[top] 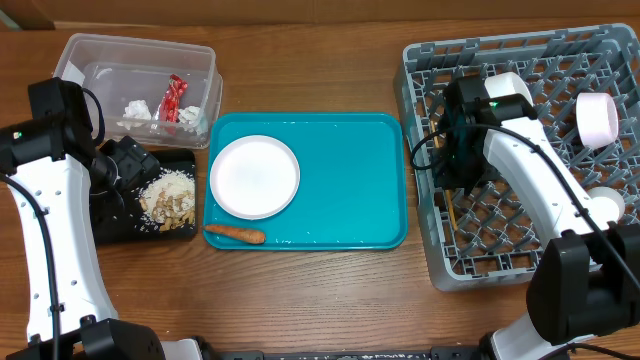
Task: Sort waste into correct bins and load items into the dishwasher
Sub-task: 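Carry the second chopstick to the rack and release it with the right gripper, then reach the right gripper to the white plate and grasp its rim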
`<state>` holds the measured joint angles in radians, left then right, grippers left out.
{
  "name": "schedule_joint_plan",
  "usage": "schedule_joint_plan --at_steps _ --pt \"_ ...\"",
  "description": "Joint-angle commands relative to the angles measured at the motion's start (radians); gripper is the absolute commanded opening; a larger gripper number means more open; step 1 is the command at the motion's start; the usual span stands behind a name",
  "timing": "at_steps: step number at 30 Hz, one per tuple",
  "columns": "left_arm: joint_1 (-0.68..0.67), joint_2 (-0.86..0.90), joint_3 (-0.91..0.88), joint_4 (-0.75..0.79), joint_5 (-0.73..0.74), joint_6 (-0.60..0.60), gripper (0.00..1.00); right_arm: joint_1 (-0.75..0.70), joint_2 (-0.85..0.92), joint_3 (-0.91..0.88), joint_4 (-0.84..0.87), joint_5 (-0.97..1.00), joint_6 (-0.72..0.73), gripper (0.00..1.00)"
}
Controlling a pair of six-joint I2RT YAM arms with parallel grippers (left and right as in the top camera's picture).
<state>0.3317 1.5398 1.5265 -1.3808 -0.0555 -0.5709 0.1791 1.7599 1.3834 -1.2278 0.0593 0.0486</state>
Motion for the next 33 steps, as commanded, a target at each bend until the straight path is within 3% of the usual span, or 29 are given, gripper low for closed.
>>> schedule_joint_plan --at_steps 1,9,12,18,23,29,33 --pt "0.001 -0.002 -0.009 0.001 0.005 -0.005 1.00 0.003 0.001 -0.003 0.002 0.006 0.004 0.32" --pt "-0.025 -0.002 -0.009 0.008 0.010 -0.005 1.00 0.002 -0.114 0.068 -0.014 0.000 0.011 0.37" --pt "-0.072 -0.002 -0.009 0.025 0.009 -0.005 1.00 0.002 -0.177 0.102 0.010 -0.050 0.010 0.52" --pt "-0.219 -0.002 -0.009 0.084 -0.005 0.010 1.00 0.005 -0.243 0.114 0.064 -0.188 0.005 0.63" --pt "-0.287 -0.002 -0.009 0.069 -0.052 0.013 1.00 0.061 -0.213 0.114 0.176 -0.361 0.004 0.64" --pt "-0.274 -0.002 -0.009 0.024 -0.074 0.013 1.00 0.210 -0.123 0.114 0.335 -0.346 0.061 0.69" --pt "-0.270 -0.002 -0.009 0.018 -0.097 0.013 1.00 0.306 -0.024 0.114 0.441 -0.336 0.114 0.68"
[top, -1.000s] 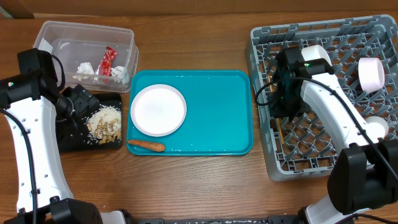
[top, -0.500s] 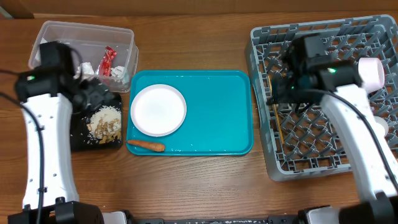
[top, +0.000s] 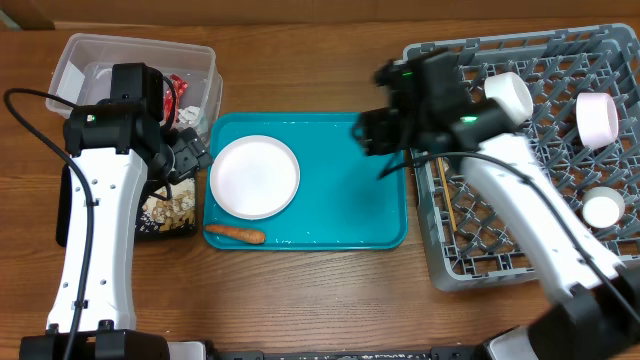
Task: Sort waste into correct bins and load items into the dishwasher
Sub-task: 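Reach the right gripper to the white plate and grasp its rim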
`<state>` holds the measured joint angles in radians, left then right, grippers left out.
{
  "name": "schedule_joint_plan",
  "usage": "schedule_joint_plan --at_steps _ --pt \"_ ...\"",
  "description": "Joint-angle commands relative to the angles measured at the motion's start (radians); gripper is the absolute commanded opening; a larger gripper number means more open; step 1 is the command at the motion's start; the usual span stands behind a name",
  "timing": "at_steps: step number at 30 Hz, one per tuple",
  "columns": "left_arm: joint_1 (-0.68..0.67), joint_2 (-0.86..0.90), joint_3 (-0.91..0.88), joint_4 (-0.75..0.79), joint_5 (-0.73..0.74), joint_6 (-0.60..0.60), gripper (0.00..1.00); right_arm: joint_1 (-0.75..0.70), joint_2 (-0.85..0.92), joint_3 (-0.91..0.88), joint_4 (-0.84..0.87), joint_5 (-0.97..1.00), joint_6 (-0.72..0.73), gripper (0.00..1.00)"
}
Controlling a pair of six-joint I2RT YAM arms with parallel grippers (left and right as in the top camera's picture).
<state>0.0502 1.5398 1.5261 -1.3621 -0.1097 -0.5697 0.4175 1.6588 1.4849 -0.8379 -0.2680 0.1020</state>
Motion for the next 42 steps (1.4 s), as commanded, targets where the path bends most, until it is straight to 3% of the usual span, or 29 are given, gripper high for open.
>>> schedule_joint_plan --at_steps 1,7,12,19,29,36,42 --pt "0.012 -0.002 -0.009 0.001 -0.043 0.012 1.00 0.090 0.104 0.012 0.074 0.008 0.074 0.68" --pt "0.013 -0.002 -0.009 0.008 -0.047 0.011 1.00 0.221 0.275 0.012 0.192 0.190 0.139 0.73" --pt "0.013 -0.002 -0.009 0.010 -0.047 0.011 1.00 0.278 0.375 0.012 0.253 0.234 0.167 0.72" --pt "0.013 -0.002 -0.009 0.010 -0.047 0.011 1.00 0.294 0.463 0.012 0.272 0.272 0.229 0.56" --pt "0.013 -0.002 -0.009 0.010 -0.047 0.011 1.00 0.294 0.481 0.012 0.177 0.470 0.248 0.37" --pt "0.013 -0.002 -0.009 0.009 -0.047 0.012 1.00 0.280 0.481 0.012 0.072 0.622 0.248 0.35" --pt "0.013 -0.002 -0.009 0.009 -0.047 0.012 1.00 0.212 0.481 0.012 0.001 0.607 0.282 0.34"
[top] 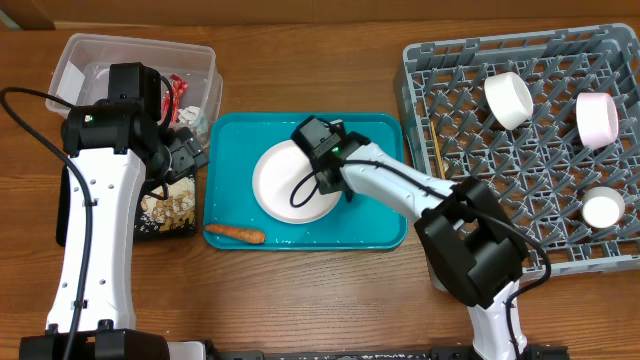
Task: Sort waste into correct bins and load items into the dishwasher
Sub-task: 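Reach the right gripper to the white plate and grasp its rim, then lift the white plate into the dish rack and stand it upright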
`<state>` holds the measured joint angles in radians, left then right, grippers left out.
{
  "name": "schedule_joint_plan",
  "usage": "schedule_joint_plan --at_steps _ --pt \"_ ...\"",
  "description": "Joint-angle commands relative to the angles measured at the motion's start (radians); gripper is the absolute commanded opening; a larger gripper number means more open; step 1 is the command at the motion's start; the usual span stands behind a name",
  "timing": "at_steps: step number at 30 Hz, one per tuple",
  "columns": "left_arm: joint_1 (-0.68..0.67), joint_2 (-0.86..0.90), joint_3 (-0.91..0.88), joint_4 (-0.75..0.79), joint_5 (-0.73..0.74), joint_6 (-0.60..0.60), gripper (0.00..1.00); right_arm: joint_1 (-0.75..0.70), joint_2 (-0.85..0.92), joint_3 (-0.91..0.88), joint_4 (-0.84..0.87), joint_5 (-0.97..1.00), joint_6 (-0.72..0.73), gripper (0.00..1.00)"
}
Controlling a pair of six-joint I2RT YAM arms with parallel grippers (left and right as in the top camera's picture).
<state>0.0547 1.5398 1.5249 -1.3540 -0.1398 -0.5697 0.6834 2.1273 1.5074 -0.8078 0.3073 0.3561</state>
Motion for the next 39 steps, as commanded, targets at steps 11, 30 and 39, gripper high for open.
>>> schedule_joint_plan --at_steps 11,30,39 --pt "0.008 -0.002 -0.008 0.005 -0.016 0.011 1.00 -0.210 0.013 -0.011 -0.051 -0.415 -0.068 0.34" --pt "0.008 -0.002 -0.008 0.005 -0.016 0.011 1.00 -0.220 -0.021 -0.006 -0.126 -0.409 -0.068 0.04" --pt "0.008 -0.002 -0.008 0.005 -0.016 0.011 1.00 -0.253 -0.308 0.047 -0.171 -0.117 -0.069 0.04"
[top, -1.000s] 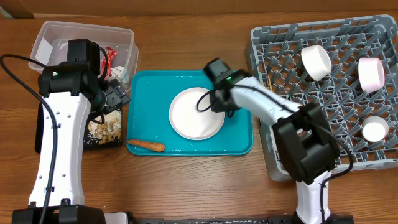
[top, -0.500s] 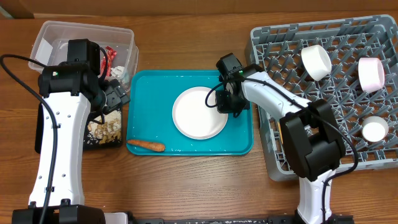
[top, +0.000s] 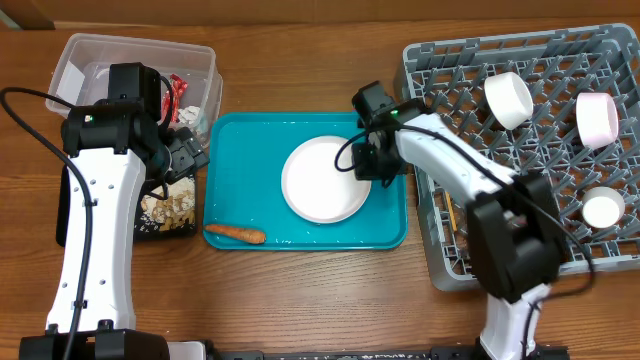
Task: Sort waste into correct bins and load items into the dishwasher
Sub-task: 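Lift the white plate into the dish rack and stand it upright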
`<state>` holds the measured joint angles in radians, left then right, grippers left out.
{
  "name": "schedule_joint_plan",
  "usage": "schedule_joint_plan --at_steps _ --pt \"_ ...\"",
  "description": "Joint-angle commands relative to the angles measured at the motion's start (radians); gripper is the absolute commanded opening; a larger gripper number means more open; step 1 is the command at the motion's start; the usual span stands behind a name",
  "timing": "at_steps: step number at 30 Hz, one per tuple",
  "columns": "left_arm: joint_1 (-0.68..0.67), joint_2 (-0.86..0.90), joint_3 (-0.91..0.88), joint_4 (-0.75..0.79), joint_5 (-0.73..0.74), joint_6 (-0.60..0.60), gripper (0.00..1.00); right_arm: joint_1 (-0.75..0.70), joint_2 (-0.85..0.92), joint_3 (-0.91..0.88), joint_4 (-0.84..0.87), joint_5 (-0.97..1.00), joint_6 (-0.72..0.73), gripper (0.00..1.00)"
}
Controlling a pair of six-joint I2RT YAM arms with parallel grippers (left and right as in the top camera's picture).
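A white plate (top: pixel 322 182) lies on the teal tray (top: pixel 245 130), right of its middle. My right gripper (top: pixel 366 160) is at the plate's right rim and appears shut on it. An orange carrot (top: pixel 235 234) rests at the tray's front left corner. The grey dishwasher rack (top: pixel 480 240) fills the right side. My left gripper (top: pixel 190 155) hovers at the gap between the clear bin (top: pixel 70 55) and the black bin (top: pixel 75 215); its fingers are dark against the bin, so their state is unclear.
The clear bin holds white and red wrappers (top: pixel 176 95). Food scraps (top: pixel 170 205) lie in the black bin. In the rack sit a white cup (top: pixel 508 98), a pink cup (top: pixel 598 118), a small white bowl (top: pixel 603 210) and a thin wooden stick (top: pixel 447 205).
The plate has shifted right across the tray toward the rack, with my right gripper now at its right rim instead of its upper edge. The left arm has not moved.
First my right gripper was down in the rack's left part and my left was over the black bin, with the plate at the tray's left. Then the right was over the tray's right end and the left between the bins. The right reached the plate, which has since twice shifted rightward.
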<state>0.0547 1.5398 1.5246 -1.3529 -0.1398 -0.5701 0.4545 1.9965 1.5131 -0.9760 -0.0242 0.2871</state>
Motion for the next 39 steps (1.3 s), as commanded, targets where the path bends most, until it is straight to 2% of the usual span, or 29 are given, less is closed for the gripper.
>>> schedule_joint_plan --at_steps 1,6,9,12,21,28,39 --pt "0.008 -0.002 -0.007 0.005 -0.016 0.012 1.00 -0.028 -0.214 0.042 -0.002 0.278 0.000 0.04" --pt "0.008 -0.002 -0.007 0.009 -0.016 0.008 1.00 -0.043 -0.379 0.042 0.030 0.756 0.001 0.04" --pt "0.008 -0.002 -0.007 0.013 -0.016 0.008 1.00 -0.048 -0.397 0.042 0.029 1.071 0.001 0.04" --pt "0.008 -0.002 -0.007 0.017 -0.016 0.008 1.00 -0.072 -0.380 0.037 0.029 1.259 0.037 0.04" --pt "0.008 -0.002 -0.007 0.019 -0.016 0.009 1.00 -0.156 -0.293 -0.028 0.051 1.245 0.089 0.04" --pt "0.008 -0.002 -0.007 0.019 -0.016 0.008 1.00 -0.159 -0.224 -0.029 0.048 1.094 0.098 0.04" --pt "0.008 -0.002 -0.007 0.019 -0.016 0.008 1.00 -0.159 -0.209 -0.028 0.056 0.890 0.111 0.06"
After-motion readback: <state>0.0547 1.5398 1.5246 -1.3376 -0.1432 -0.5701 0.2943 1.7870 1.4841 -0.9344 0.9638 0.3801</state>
